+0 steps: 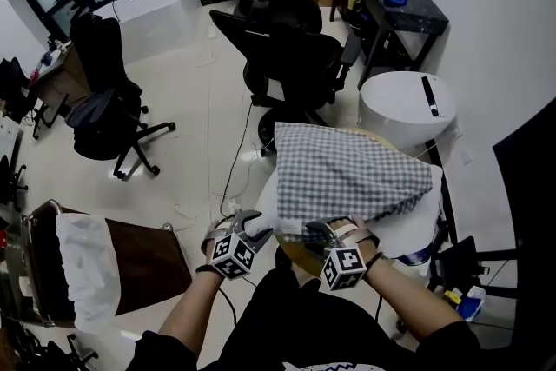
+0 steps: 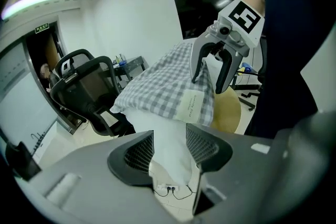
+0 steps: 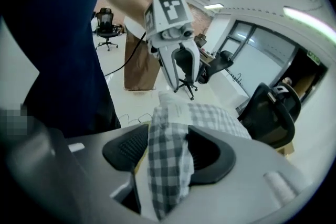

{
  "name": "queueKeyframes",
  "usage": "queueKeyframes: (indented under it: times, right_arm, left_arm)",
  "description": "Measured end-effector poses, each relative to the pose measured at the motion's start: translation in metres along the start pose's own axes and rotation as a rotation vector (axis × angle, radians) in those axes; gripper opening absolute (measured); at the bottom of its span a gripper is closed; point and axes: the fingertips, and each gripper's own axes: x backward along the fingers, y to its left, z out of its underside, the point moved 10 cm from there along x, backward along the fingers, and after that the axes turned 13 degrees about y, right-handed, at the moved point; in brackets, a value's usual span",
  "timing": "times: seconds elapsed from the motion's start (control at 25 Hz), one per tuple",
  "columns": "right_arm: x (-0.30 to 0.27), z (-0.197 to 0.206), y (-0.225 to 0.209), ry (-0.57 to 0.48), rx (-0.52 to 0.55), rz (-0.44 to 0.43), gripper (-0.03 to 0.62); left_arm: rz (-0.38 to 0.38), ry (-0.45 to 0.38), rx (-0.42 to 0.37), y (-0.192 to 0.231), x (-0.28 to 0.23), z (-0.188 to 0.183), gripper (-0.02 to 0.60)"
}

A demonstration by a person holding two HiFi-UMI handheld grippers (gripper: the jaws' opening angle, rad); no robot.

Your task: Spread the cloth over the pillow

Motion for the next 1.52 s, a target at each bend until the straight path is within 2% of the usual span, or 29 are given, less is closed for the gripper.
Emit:
queueKeyframes:
  times: [0.08, 0.16, 0.28, 0.32, 0.48, 0.6, 0.68, 0.72, 0.84, 0.96, 1.04, 1.12, 1.2, 1.28, 1.4, 1.44, 1.52]
  right_arm:
    - [-0.01, -0.001, 0.005, 0.053, 0.054, 0.043, 0.255]
    - [-0.014, -0.001, 0.003, 0.075, 0.043, 0.075, 0.229]
    - [-0.003, 0.002, -0.016, 0.011, -0.122, 0.09, 0.032]
    - [0.002, 0.003, -0.025, -0.018, -0.198, 0.087, 0.009]
    - [0.023, 0.017, -0.063, -0.097, -0.465, 0.083, 0.009]
    - [0.04, 0.026, -0.091, -0.127, -0.572, 0.113, 0.009]
    - [0.05, 0.03, -0.105, -0.143, -0.616, 0.138, 0.009]
    - [0.054, 0.031, -0.111, -0.15, -0.632, 0.15, 0.009]
    - [0.062, 0.034, -0.124, -0.164, -0.657, 0.173, 0.009]
    - [0.068, 0.034, -0.13, -0.178, -0.676, 0.181, 0.009]
    - [0.07, 0.034, -0.131, -0.185, -0.686, 0.182, 0.009]
    - [0.07, 0.034, -0.132, -0.188, -0.69, 0.184, 0.009]
    - [0.071, 0.034, -0.131, -0.192, -0.688, 0.187, 0.009]
    - [0.073, 0.033, -0.13, -0.195, -0.686, 0.19, 0.009]
    - [0.077, 0.034, -0.128, -0.202, -0.683, 0.19, 0.009]
    - [0.078, 0.034, -0.127, -0.205, -0.68, 0.188, 0.009]
    - [0.082, 0.032, -0.124, -0.212, -0.67, 0.183, 0.009]
  left_arm:
    - [-0.004, 0.005, 0.003, -0.006, 0.006, -0.002, 0.181]
    - [-0.009, -0.004, -0.009, -0.014, 0.007, -0.002, 0.181]
    - [-0.02, -0.015, -0.031, -0.025, 0.006, -0.001, 0.181]
    - [-0.027, -0.018, -0.037, -0.028, 0.007, -0.002, 0.181]
    - [-0.047, -0.039, -0.014, -0.033, 0.011, -0.016, 0.181]
    - [-0.041, -0.097, 0.109, -0.03, 0.012, -0.037, 0.19]
    - [-0.035, -0.157, 0.198, -0.031, 0.008, -0.052, 0.23]
    - [-0.036, -0.175, 0.219, -0.034, 0.005, -0.061, 0.25]
    - [-0.077, -0.191, 0.239, -0.042, -0.004, -0.086, 0.295]
    - [-0.144, -0.21, 0.299, -0.043, -0.014, -0.101, 0.336]
    - [-0.211, -0.199, 0.279, -0.041, -0.021, -0.105, 0.345]
    - [-0.273, -0.185, 0.216, -0.04, -0.026, -0.106, 0.344]
    - [-0.333, -0.194, 0.145, -0.04, -0.022, -0.106, 0.291]
    - [-0.382, -0.212, 0.086, -0.04, -0.012, -0.105, 0.19]
    - [-0.417, -0.209, 0.023, -0.038, -0.004, -0.098, 0.043]
    - [-0.427, -0.204, 0.008, -0.035, -0.001, -0.095, 0.015]
    - [-0.456, -0.196, -0.009, -0.027, 0.008, -0.086, 0.0]
